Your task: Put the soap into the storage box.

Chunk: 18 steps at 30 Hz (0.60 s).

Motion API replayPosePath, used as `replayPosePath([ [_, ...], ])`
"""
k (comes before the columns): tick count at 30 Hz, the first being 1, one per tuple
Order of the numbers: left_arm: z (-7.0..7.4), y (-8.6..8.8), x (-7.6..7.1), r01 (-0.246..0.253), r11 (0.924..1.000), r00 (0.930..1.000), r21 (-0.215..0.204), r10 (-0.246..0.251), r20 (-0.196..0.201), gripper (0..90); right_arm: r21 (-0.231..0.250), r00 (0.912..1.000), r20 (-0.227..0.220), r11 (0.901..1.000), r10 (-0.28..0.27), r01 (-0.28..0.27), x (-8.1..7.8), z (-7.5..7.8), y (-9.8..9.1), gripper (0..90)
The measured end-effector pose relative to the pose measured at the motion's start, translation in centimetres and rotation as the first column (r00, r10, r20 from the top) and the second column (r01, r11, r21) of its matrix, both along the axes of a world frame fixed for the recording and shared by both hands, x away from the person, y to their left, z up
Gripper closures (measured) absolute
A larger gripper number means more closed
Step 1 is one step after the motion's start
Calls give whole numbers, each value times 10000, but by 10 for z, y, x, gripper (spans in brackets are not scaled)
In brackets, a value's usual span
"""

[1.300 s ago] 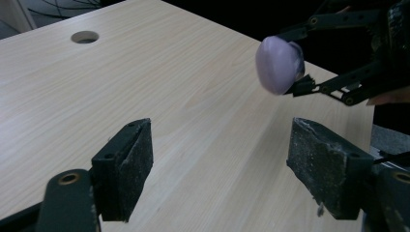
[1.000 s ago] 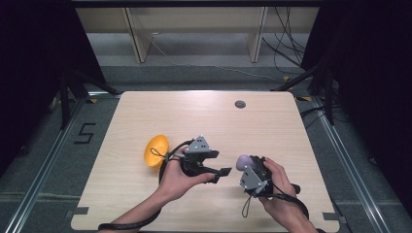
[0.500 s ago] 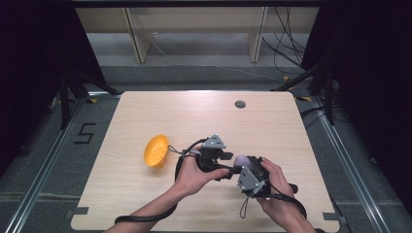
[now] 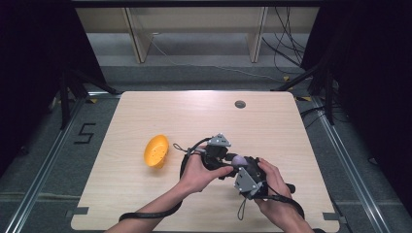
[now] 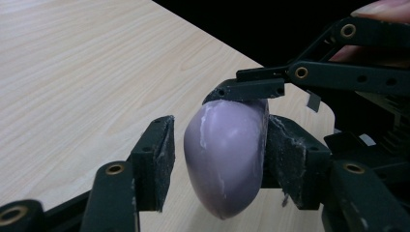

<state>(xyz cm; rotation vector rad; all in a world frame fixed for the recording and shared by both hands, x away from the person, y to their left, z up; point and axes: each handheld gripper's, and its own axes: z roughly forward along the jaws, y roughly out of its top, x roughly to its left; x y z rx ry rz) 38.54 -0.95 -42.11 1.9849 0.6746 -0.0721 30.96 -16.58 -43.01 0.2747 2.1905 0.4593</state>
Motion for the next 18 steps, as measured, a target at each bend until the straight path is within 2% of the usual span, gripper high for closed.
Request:
replayPosePath([
  [5, -1, -3, 3, 55, 9998, 9993, -187, -62, -380, 459, 39, 10000, 56, 10000, 49, -49, -1, 1, 1, 502],
  [10, 0, -4, 3, 126, 9998, 9989, -161, -133, -448, 488, -84, 9997, 147, 9998, 172, -171, -1, 2, 2, 502],
  [11, -1, -4, 3, 212, 9996, 9988, -170, -220, -445, 488, 181, 9998, 22, 9997, -189, 189, -3, 0, 3, 502],
  [13, -1, -5, 4, 173, 9996, 9982, -215, -185, -569, 490, 155, 9998, 50, 9997, -201, 201, -4, 0, 3, 502],
  [14, -2, -5, 5, 208, 9993, 9972, -304, -229, -705, 494, -54, 9998, 194, 9999, 98, -96, -3, 1, 2, 502],
  [18, -1, -3, 6, 313, 9990, 9960, -317, -339, -829, 539, -56, 9997, 202, 9999, 123, -122, -3, 1, 2, 501],
])
